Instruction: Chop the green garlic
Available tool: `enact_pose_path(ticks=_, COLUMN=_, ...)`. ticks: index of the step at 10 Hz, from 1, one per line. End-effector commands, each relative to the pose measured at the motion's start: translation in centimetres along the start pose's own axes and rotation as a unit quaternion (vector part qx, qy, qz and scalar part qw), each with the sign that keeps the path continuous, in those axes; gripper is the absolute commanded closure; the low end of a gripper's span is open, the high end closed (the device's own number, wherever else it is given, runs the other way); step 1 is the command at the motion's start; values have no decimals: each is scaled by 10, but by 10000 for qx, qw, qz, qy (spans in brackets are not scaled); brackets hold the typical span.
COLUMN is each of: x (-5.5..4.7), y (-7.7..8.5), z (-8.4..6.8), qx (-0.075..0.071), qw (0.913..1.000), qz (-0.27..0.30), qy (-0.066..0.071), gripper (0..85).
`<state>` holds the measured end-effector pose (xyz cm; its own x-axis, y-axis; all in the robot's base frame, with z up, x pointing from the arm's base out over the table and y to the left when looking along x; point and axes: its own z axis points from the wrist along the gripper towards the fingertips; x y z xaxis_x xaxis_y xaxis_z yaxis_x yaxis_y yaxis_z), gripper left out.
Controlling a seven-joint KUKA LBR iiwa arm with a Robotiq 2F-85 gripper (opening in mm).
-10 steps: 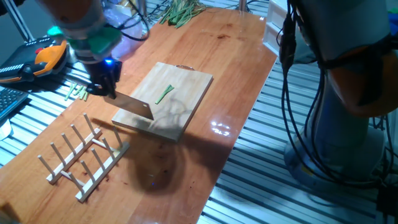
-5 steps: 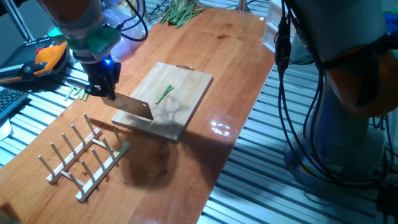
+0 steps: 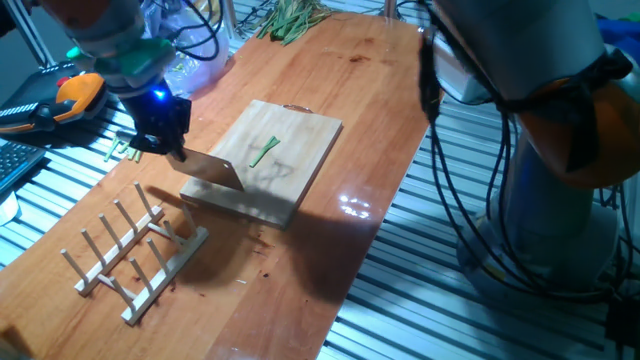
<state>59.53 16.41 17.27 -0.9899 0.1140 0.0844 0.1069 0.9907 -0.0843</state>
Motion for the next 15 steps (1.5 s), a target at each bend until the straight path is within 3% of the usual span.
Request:
enact_pose_path(ticks=1, x=0, y=0, z=0, qx=62, qw=10000, qz=56, qy=-24, gripper=850)
enact_pose_path(ticks=2, x=0, y=0, z=0, qx=15, qw=9999, qz=167, qy=-27, gripper=850)
enact_pose_path(ticks=3, x=0, y=0, z=0, qx=256, qw=9995, qz=174, qy=-72, gripper=850)
enact_pose_path(ticks=4, x=0, y=0, z=0, qx=264, qw=9996, qz=121, qy=-64, gripper=850)
enact_pose_path(ticks=6, x=-6, y=-34, z=-4, qx=27, qw=9999, qz=-139, qy=11, gripper=850)
enact_pose_path(ticks=8, x=-5, y=-75, z=-1, qx=62, qw=9992, qz=-381, qy=-137, gripper=850)
enact_pose_path(ticks=10, x=-3, y=-119, z=13, qx=83, qw=9976, qz=-640, qy=-266, gripper=850)
enact_pose_path(ticks=11, x=-4, y=-140, z=20, qx=-40, qw=9971, qz=-694, qy=-307, gripper=850)
enact_pose_path(ticks=12, x=-5, y=-158, z=25, qx=-25, qw=9961, qz=-792, qy=-400, gripper=850)
enact_pose_path(ticks=13, x=-7, y=-173, z=28, qx=-5, qw=9950, qz=-906, qy=-423, gripper=850)
enact_pose_path(ticks=14, x=-8, y=-184, z=31, qx=-111, qw=9947, qz=-935, qy=-414, gripper=850)
enact_pose_path(ticks=15, x=-6, y=-187, z=32, qx=-59, qw=9950, qz=-901, qy=-438, gripper=850)
